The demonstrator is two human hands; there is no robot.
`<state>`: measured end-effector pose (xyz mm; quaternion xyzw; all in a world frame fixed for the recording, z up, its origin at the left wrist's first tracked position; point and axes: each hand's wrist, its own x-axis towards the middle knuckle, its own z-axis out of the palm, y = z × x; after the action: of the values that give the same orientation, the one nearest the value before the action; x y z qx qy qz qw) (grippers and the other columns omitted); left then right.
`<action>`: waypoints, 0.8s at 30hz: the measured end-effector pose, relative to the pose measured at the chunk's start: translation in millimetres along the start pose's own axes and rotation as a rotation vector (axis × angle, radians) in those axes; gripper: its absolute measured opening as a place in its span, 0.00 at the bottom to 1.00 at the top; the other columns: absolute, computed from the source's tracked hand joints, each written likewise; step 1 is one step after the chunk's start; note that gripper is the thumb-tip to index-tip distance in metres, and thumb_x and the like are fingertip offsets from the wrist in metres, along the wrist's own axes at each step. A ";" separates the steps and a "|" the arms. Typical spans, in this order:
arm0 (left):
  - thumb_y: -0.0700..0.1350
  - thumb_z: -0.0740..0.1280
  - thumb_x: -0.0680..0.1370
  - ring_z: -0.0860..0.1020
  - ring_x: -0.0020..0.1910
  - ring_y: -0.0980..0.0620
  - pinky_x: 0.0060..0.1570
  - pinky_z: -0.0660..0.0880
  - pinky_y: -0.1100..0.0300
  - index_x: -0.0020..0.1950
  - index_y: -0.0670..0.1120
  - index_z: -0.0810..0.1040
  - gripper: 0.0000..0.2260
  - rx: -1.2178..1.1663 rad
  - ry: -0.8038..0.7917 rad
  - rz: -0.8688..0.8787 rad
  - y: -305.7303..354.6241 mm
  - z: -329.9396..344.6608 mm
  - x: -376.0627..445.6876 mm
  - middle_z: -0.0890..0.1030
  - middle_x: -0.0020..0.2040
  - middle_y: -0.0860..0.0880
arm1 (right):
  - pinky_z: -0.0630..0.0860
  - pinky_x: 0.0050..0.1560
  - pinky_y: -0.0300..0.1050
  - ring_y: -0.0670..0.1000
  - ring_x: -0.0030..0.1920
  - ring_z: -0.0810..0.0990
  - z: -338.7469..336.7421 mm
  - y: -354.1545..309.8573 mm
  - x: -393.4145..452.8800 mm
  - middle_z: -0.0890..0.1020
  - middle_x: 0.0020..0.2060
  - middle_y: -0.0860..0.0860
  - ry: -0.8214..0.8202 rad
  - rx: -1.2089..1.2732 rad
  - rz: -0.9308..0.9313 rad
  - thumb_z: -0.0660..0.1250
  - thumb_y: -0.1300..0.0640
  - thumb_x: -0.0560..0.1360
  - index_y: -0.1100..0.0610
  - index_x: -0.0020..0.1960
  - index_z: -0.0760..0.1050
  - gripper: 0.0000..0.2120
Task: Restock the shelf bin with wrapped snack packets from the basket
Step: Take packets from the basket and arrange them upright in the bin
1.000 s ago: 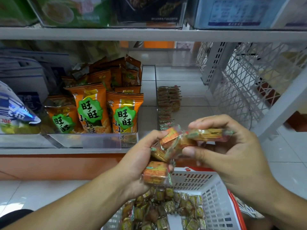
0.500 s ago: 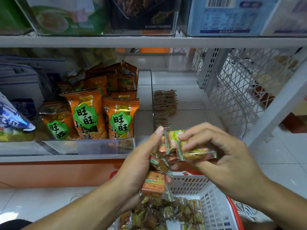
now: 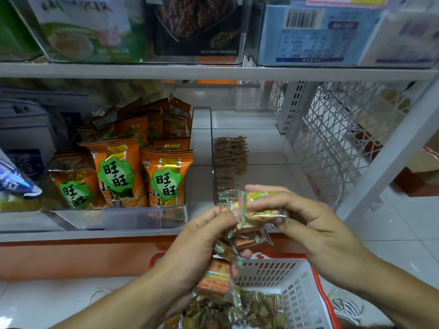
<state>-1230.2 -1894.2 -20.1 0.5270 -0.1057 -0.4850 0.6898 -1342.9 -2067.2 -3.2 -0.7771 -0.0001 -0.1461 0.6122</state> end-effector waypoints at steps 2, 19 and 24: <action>0.55 0.79 0.71 0.84 0.39 0.46 0.28 0.78 0.58 0.62 0.46 0.82 0.23 -0.006 0.007 0.001 0.4 1.5 -0.4 0.86 0.50 0.37 | 0.75 0.63 0.43 0.48 0.70 0.75 -0.2 0.9 0.9 0.76 0.69 0.43 -0.046 0.055 0.071 0.57 0.62 0.78 0.45 0.58 0.84 0.21; 0.60 0.72 0.72 0.83 0.33 0.46 0.27 0.77 0.57 0.57 0.42 0.81 0.25 0.043 0.080 0.083 -3.8 -0.9 4.5 0.85 0.43 0.36 | 0.78 0.60 0.52 0.59 0.57 0.85 5.0 -6.7 -1.8 0.85 0.57 0.56 0.054 0.419 0.566 0.67 0.54 0.76 0.54 0.62 0.81 0.15; 0.56 0.69 0.72 0.83 0.32 0.45 0.25 0.78 0.57 0.55 0.43 0.84 0.20 -0.011 0.065 0.038 -2.6 8.0 12.5 0.86 0.44 0.38 | 0.82 0.55 0.50 0.55 0.54 0.84 3.6 -5.7 -1.7 0.85 0.54 0.59 0.157 0.539 0.574 0.69 0.57 0.73 0.63 0.59 0.80 0.17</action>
<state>-1230.6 -1908.9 -23.5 0.5366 -0.0907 -0.4549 0.7049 -1344.8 -2062.0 1.1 -0.5435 0.2252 -0.0226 0.8083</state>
